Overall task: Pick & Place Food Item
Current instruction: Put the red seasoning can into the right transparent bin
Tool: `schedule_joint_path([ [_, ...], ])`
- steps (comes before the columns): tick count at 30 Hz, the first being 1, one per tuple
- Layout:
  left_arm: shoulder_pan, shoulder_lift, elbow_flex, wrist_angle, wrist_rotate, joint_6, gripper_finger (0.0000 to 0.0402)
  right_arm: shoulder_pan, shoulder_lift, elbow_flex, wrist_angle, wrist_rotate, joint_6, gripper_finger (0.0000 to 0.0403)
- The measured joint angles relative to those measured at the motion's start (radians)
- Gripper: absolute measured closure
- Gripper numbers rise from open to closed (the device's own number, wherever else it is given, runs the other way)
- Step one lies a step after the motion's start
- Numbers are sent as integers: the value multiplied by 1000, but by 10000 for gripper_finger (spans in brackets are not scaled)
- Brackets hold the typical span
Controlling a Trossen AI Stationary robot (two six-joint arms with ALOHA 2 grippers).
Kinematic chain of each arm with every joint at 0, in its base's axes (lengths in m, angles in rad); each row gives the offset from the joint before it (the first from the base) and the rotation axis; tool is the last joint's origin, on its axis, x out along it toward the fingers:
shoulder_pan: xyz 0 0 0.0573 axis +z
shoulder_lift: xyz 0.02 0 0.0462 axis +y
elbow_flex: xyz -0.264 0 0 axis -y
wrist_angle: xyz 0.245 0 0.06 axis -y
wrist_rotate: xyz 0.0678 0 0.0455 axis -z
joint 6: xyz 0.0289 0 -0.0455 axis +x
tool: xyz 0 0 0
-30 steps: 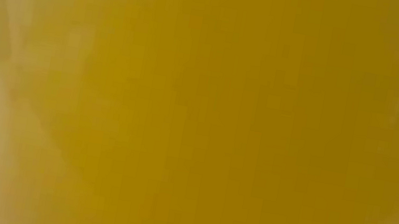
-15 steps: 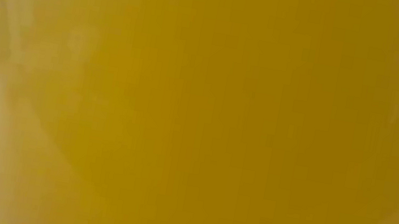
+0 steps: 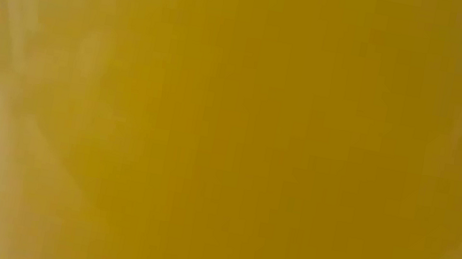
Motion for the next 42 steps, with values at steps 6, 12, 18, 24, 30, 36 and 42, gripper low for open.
schedule_joint_path([
  [6,-4,41,2,12,-11,0,98,0,0,0,-5,5,0,69],
  [12,-13,62,2,10,-11,13,94,0,0,0,-4,8,0,69],
  [18,-15,63,2,0,-11,36,95,0,0,0,-5,8,1,69],
  [24,-15,74,2,2,-12,37,93,0,0,0,-5,8,0,69],
  [30,-20,100,1,-5,-18,35,93,0,0,0,-4,8,1,69],
  [36,-31,115,2,5,-21,34,93,0,0,0,-5,8,9,69],
  [42,-31,115,2,8,-24,34,89,0,0,0,-8,8,9,69],
])
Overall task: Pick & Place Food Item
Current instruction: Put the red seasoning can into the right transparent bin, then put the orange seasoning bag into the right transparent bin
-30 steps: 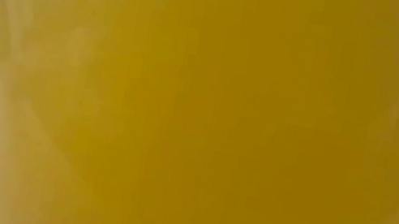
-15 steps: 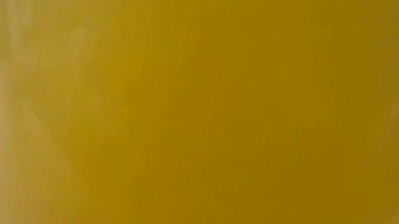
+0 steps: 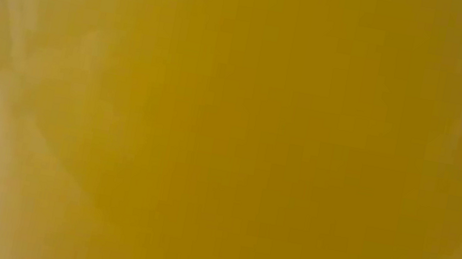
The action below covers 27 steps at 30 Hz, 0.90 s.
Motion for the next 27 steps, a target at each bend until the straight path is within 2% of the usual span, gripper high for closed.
schedule_joint_path([
  [14,1,0,0,21,-2,0,41,0,0,0,-5,0,0,69],
  [21,1,-4,0,82,-12,2,39,0,0,0,-8,0,0,69],
  [27,6,-62,-2,153,-52,16,49,0,0,0,-11,0,0,69],
])
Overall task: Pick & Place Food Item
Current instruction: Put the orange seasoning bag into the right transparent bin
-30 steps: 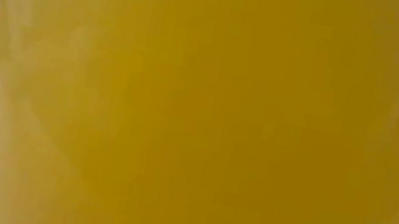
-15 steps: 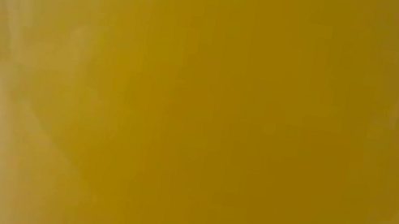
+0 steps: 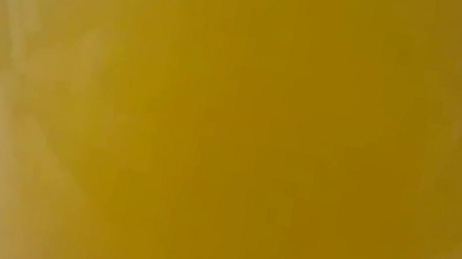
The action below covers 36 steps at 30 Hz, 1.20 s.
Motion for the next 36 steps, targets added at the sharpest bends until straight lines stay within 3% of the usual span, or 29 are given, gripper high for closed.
schedule_joint_path([
  [7,39,-168,0,-10,-114,124,71,0,0,0,0,1,-7,69],
  [12,84,-323,2,-138,-230,227,71,0,0,0,-3,28,-9,69],
  [18,151,-498,3,-481,-278,219,69,-1,0,0,-6,55,-10,69],
  [25,240,-648,-21,-893,-284,18,77,-11,-3,0,-3,95,-11,69],
  [29,267,-748,-158,-957,-282,-42,77,-48,-17,0,4,96,-1,69],
  [36,274,-977,-552,-838,-276,-49,80,-134,-33,0,61,96,7,69],
])
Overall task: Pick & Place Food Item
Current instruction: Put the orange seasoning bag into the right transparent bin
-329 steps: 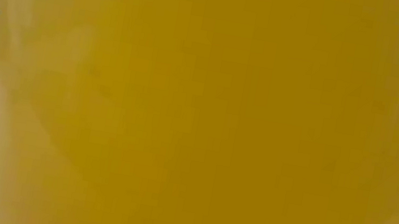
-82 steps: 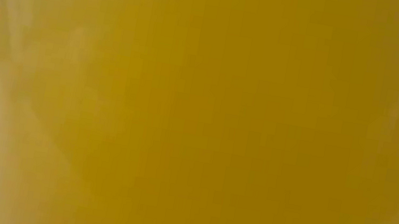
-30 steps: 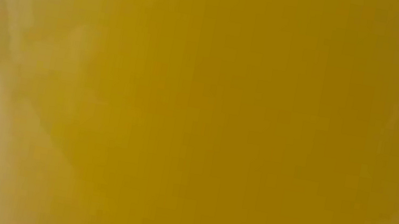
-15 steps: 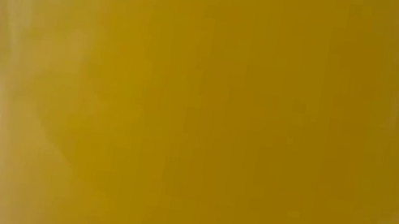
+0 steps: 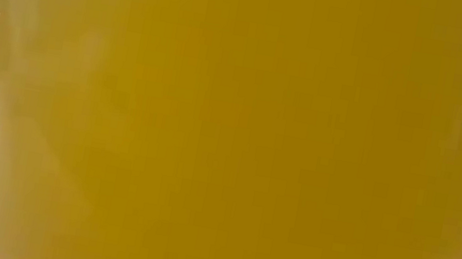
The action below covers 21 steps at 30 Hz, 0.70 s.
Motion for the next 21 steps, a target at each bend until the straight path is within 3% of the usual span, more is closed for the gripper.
schedule_joint_path([
  [5,-2,-153,-234,143,1,-116,87,-83,0,0,50,0,6,69],
  [10,15,-251,-359,277,-11,-230,94,-147,2,0,79,0,17,69],
  [16,83,-194,-329,285,-2,-354,105,-199,20,0,75,-1,48,69],
  [21,160,-28,-218,137,126,-497,112,-227,21,0,88,-4,48,69],
])
